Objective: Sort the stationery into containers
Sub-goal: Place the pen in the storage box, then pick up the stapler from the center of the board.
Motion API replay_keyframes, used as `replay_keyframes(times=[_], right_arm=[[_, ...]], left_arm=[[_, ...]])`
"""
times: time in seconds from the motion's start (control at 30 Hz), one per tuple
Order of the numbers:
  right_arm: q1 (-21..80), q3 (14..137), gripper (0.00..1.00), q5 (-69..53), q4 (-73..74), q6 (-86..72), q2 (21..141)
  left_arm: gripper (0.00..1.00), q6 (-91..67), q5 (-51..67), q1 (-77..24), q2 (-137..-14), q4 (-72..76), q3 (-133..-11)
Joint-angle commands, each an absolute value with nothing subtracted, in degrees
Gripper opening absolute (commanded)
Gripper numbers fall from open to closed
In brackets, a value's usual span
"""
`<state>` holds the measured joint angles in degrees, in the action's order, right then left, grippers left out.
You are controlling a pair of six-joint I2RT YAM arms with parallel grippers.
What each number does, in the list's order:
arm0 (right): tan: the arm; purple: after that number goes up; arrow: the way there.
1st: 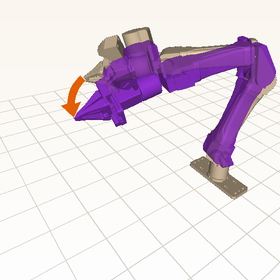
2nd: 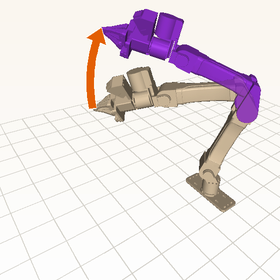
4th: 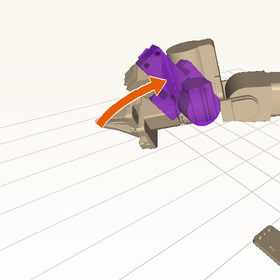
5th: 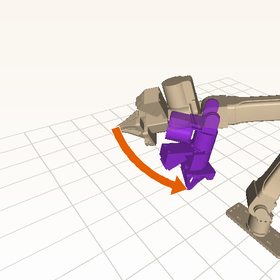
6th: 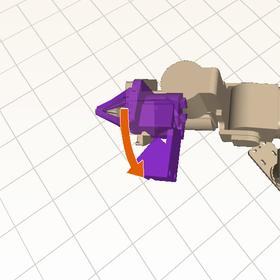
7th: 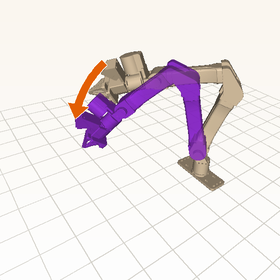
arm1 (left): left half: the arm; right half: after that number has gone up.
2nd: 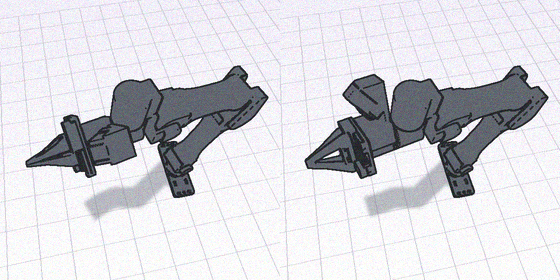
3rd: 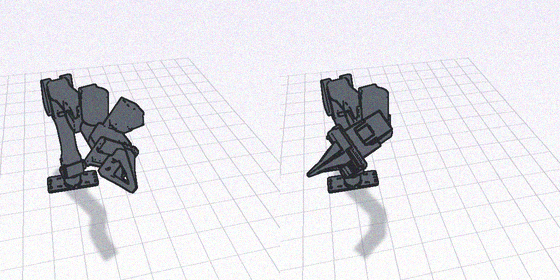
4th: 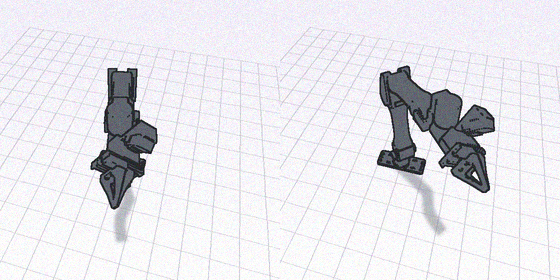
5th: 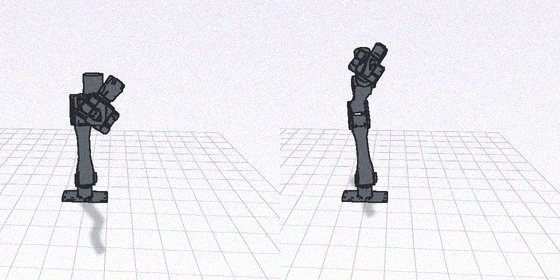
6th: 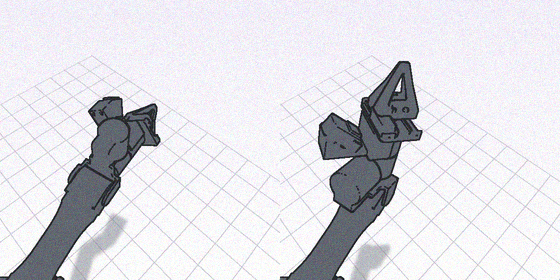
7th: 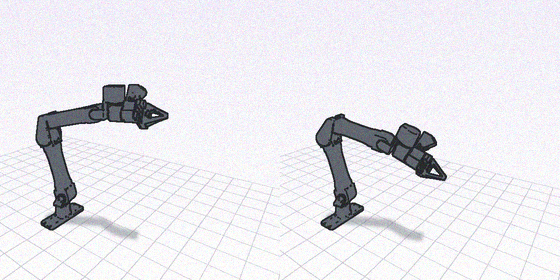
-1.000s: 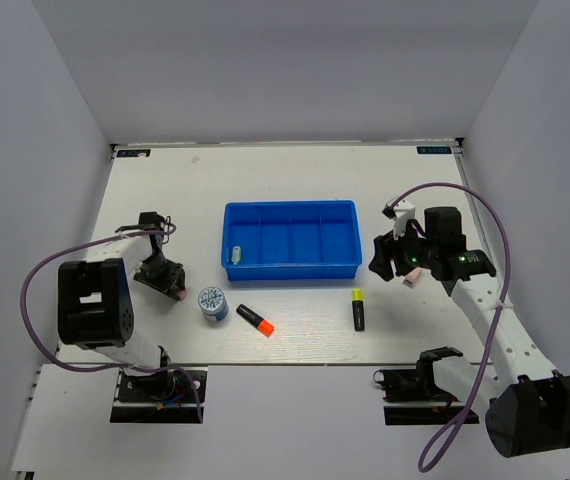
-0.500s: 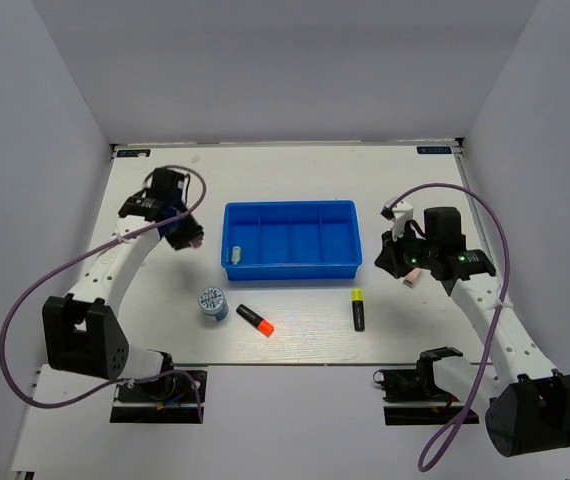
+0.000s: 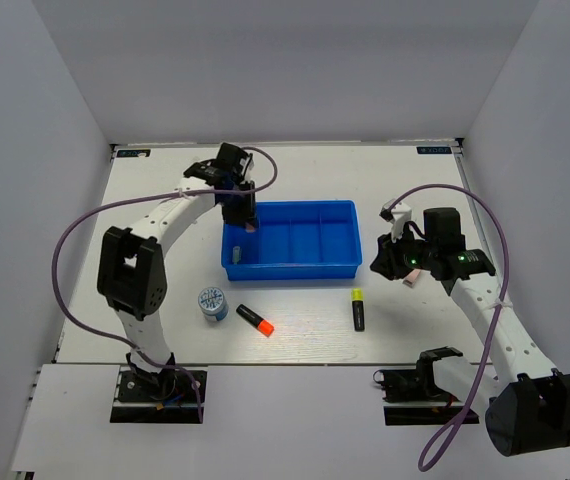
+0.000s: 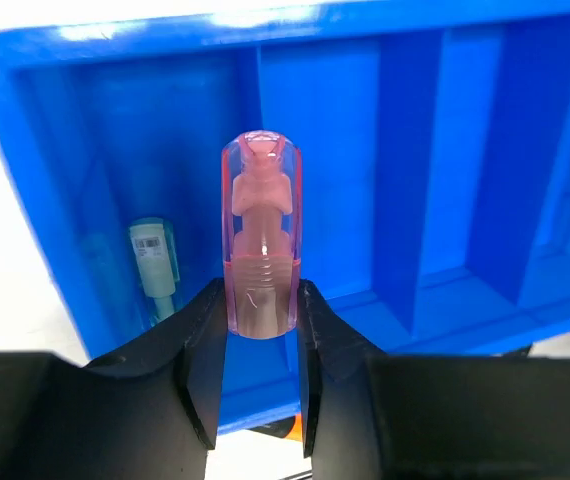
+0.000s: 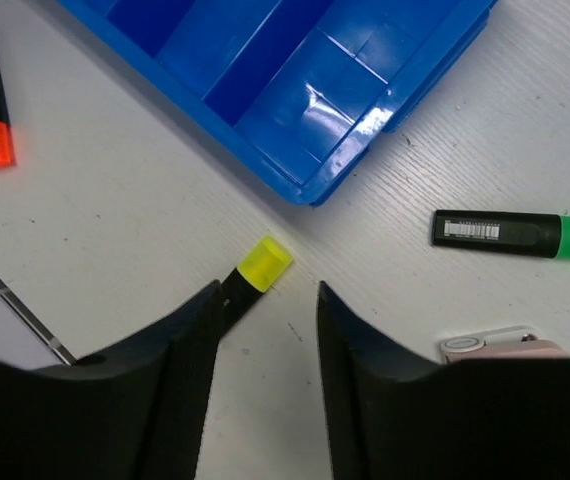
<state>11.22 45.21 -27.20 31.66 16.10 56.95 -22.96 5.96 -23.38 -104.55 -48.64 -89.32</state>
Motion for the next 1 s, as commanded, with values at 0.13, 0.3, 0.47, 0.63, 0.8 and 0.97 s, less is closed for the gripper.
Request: replay_keyframes(times=[0.13,0.3,0.47,0.63,0.8,0.97], right_arm=[[10.99,45.18,0.69,-27.95,31.90,16.79,56.86],[10.90,45.26,0.77,-27.86,31.90,16.88,57.22],[10.90,45.17,0.78,-27.77,32.08,16.88,57.31],[10.99,45.09,0.45,-29.00,32.26,17.32,58.09],[10.99,45.26,0.44,-28.65,32.08,17.23,58.80],[11.07,45.00,0.49,-27.16,31.55,17.05,58.71]], left_arm=[[0.47,-21.45,0.44,-24.52,-102.75,-49.83,-90.62],[0.63,-20.13,0.35,-24.52,-101.69,-50.45,-89.38],[0.60,-19.69,0.35,-24.61,-101.17,-51.24,-89.65],[0.10,-20.22,-1.93,-28.45,-95.02,-51.94,-87.54],[0.16,-20.13,-4.48,-30.50,-88.52,-51.42,-83.50],[0.18,-19.87,-4.48,-30.24,-86.58,-52.38,-82.09]])
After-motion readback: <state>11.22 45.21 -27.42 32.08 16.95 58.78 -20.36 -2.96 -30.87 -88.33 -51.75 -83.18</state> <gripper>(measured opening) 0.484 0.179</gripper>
